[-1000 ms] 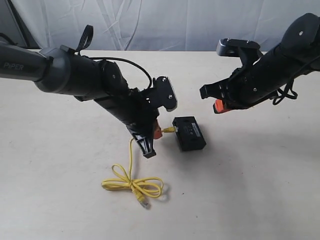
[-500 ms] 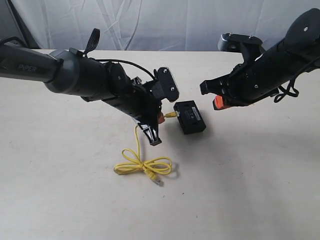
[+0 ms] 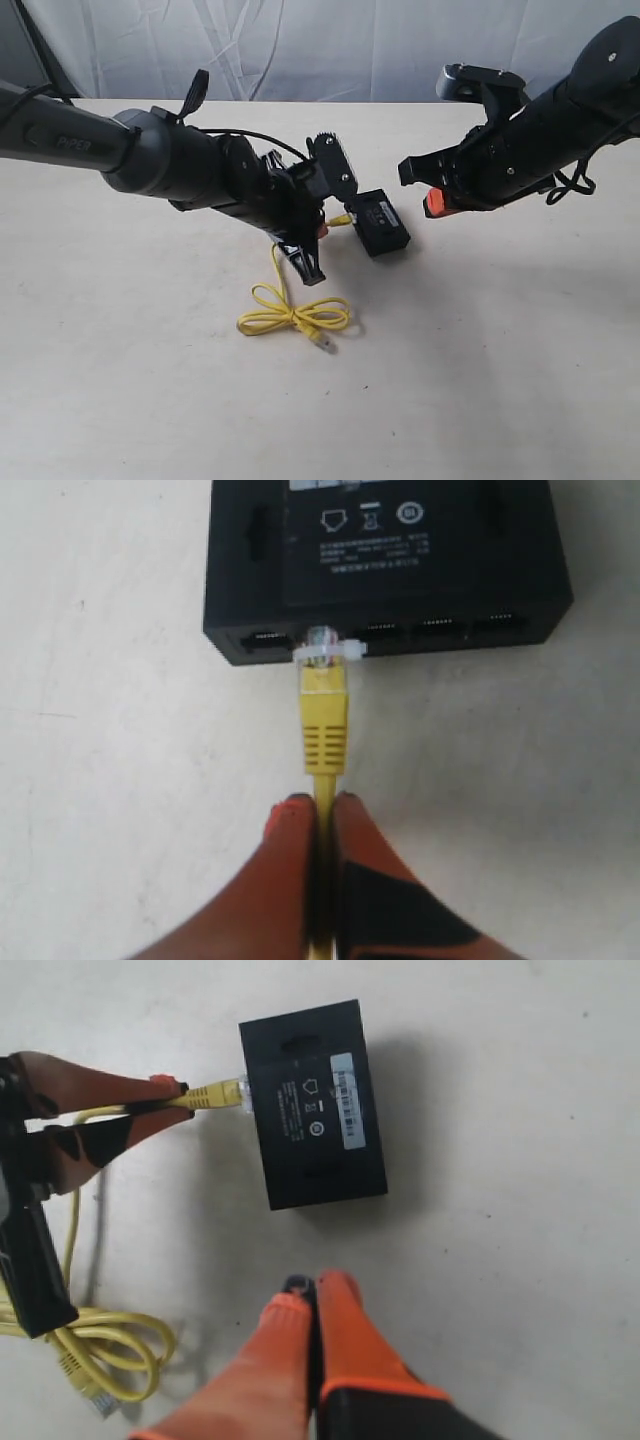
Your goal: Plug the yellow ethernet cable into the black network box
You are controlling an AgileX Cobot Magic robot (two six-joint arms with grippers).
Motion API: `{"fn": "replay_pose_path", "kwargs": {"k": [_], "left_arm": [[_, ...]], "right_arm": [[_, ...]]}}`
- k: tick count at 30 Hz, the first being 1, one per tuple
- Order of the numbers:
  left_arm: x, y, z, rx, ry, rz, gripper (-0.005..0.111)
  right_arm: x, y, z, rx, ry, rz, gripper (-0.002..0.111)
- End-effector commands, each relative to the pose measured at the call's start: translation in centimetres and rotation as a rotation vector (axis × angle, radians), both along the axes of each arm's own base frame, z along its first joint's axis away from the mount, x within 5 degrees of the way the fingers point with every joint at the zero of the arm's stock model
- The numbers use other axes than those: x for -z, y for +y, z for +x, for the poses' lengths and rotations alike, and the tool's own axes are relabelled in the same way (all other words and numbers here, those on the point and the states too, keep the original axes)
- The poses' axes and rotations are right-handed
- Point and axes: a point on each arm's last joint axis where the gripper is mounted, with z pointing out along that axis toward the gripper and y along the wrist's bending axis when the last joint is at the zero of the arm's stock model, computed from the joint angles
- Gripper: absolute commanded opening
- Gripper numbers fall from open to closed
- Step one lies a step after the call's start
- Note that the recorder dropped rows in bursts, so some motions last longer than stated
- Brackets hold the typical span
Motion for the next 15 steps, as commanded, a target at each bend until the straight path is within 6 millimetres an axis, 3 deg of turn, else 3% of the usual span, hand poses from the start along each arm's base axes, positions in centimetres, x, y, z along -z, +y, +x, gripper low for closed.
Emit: {"fn": "replay_pose_path", "kwargs": {"k": [1,15], "left_arm": [[0.2,-0.1,0.3,-0.018,-0.020,-0.006,0.000],[0.4,-0.1,0.1,0.025,-0.016,0.025,0.000]], "right_arm": [[-0.3,-0.2,0.2,0.012,-0.030,-0.001,-0.001],[3.0,0.2,4.4,0.101,-0.102,-0.027,-0.001]]}}
